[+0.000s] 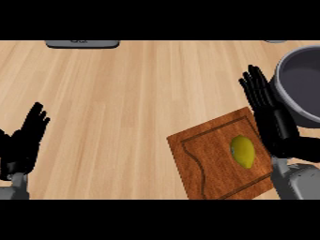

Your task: Pick the lemon from the cutting board and place it in the pot

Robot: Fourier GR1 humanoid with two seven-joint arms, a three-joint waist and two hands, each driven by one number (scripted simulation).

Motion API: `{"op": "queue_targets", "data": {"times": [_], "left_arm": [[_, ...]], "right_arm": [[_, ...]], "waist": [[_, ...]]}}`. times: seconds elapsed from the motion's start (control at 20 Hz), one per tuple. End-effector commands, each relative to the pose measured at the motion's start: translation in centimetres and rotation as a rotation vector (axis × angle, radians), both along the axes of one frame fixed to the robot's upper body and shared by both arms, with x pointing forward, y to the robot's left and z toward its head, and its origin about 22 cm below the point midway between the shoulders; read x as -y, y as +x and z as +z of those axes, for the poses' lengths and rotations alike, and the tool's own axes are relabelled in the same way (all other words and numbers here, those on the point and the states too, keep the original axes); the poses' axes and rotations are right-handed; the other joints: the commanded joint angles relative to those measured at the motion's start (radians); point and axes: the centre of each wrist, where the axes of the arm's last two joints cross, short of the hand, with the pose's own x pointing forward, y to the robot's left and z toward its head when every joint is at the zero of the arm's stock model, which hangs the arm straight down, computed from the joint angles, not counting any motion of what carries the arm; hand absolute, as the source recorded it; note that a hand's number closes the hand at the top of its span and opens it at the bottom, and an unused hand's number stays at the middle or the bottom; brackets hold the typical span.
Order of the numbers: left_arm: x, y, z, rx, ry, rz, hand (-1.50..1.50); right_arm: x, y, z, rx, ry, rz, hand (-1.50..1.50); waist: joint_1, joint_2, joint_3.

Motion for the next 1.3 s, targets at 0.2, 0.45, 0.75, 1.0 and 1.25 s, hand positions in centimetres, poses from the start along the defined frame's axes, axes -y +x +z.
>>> {"op": "queue_targets", "data": {"times": [0.2, 0.45, 0.75, 1.0, 1.25], "left_arm": [[3.2, 4.3, 6.8, 0.372, 0.014, -0.108, 0.0], [4.5, 5.1, 8.3, 0.423, -0.03, -0.155, 0.0], [4.9, 5.6, 8.6, 0.444, -0.027, -0.189, 0.0], [5.5, 5.6, 9.0, 0.419, -0.03, -0.194, 0.0], [4.7, 5.3, 7.9, 0.428, -0.044, -0.192, 0.0]], "right_arm": [[6.7, 2.5, 5.6, 0.112, -0.01, 0.416, 1.5], [17.9, 1.8, 5.3, 0.14, -0.43, 0.193, -1.5], [22.0, 1.0, 4.0, 0.343, -0.498, 0.386, -1.5], [24.2, 0.6, 6.4, 0.312, -0.75, 0.434, -1.5], [20.5, 1.7, 6.9, 0.243, -1.001, 0.521, -1.5]], "waist": [[0.02, 0.007, 0.036], [0.021, 0.02, 0.037], [0.039, 0.016, 0.034], [0.034, 0.009, 0.031], [0.03, 0.005, 0.029]]}}
